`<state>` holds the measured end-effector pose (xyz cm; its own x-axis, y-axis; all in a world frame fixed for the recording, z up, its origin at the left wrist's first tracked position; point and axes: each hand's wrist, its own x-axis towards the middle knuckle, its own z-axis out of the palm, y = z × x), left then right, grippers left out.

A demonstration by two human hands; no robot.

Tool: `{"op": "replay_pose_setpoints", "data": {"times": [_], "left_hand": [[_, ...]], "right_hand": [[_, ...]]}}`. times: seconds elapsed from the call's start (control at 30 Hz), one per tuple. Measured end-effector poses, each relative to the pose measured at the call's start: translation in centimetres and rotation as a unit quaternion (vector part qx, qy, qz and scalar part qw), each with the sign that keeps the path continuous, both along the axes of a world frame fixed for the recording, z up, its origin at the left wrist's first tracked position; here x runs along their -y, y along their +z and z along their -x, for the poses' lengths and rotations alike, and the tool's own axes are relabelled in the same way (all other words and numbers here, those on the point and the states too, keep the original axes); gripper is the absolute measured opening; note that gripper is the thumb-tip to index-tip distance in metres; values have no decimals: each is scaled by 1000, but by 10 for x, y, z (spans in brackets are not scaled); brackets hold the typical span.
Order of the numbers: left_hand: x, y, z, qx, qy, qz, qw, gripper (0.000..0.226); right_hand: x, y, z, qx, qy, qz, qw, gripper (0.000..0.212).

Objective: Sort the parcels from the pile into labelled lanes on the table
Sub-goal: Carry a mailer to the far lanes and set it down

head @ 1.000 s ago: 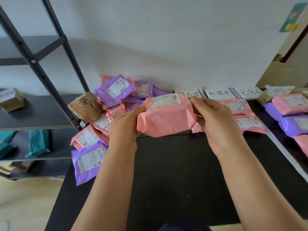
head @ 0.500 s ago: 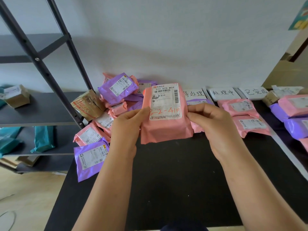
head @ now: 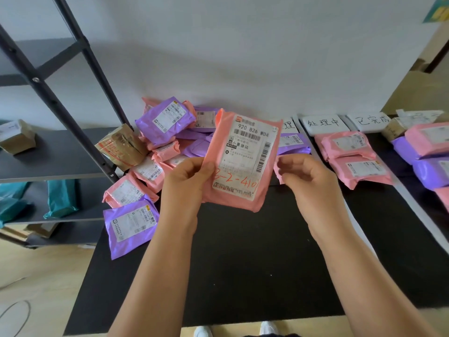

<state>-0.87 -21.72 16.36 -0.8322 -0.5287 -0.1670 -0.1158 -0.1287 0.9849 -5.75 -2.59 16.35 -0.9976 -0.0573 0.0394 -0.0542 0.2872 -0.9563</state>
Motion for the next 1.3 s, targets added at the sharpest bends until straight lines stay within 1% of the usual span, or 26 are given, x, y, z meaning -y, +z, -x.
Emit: {"op": "replay_pose_setpoints", "data": {"times": [0.07,0.17,0.23,0.33,0.43,0.57,0.7,0.8,0.9,0.97,1.07,1.13,1.17,1.23,1.3], "left_hand": [[-2,0,-2,-3,-11,11,1000,10],[-6,0,-3,-9,-22,24,999,12],[-10,0,-4,-12,-28,28,999,11],[-14,1,-4,-12,-43,51,998,12],[-17,2,-3,-18,-64,76,995,13],[-20,7,-2,-29,-103,113,988,13],[-16,11,-2,-28,-141,156,977,12],[-12,12,0,-42,-153,182,970,12],[-13,8,4,-53,-153,199,967,12],[-17,4,6,-56,-170,200,963,14],[-30,-4,8,-48,-198,197,959,18],[-42,-11,10,-43,-206,193,958,14],[-49,-14,10,-41,-206,199,957,16],[-64,-20,10,-41,-201,206,957,30],[-80,-23,10,-47,-187,209,959,40]], "right_hand": [[-3,3,0,-20,-19,7,1000,29],[-7,7,1,-78,-35,11,996,29],[-10,9,1,-113,-39,2,993,33],[-14,12,4,-148,-35,-36,988,39],[-19,14,6,-161,-27,-97,982,44],[-24,16,3,-170,-28,-148,974,40],[-24,15,-8,-165,-39,-184,968,33],[-23,15,-18,-146,-65,-186,969,26],[-25,12,-31,-129,-113,-183,968,18],[-29,7,-40,-123,-146,-183,964,14],[-37,-4,-53,-105,-194,-181,959,13],[-45,-12,-59,-93,-230,-177,952,12],[-51,-15,-62,-86,-248,-174,949,11],[-66,-21,-67,-71,-284,-159,943,6],[-87,-25,-72,-62,-316,-143,936,7]]}}
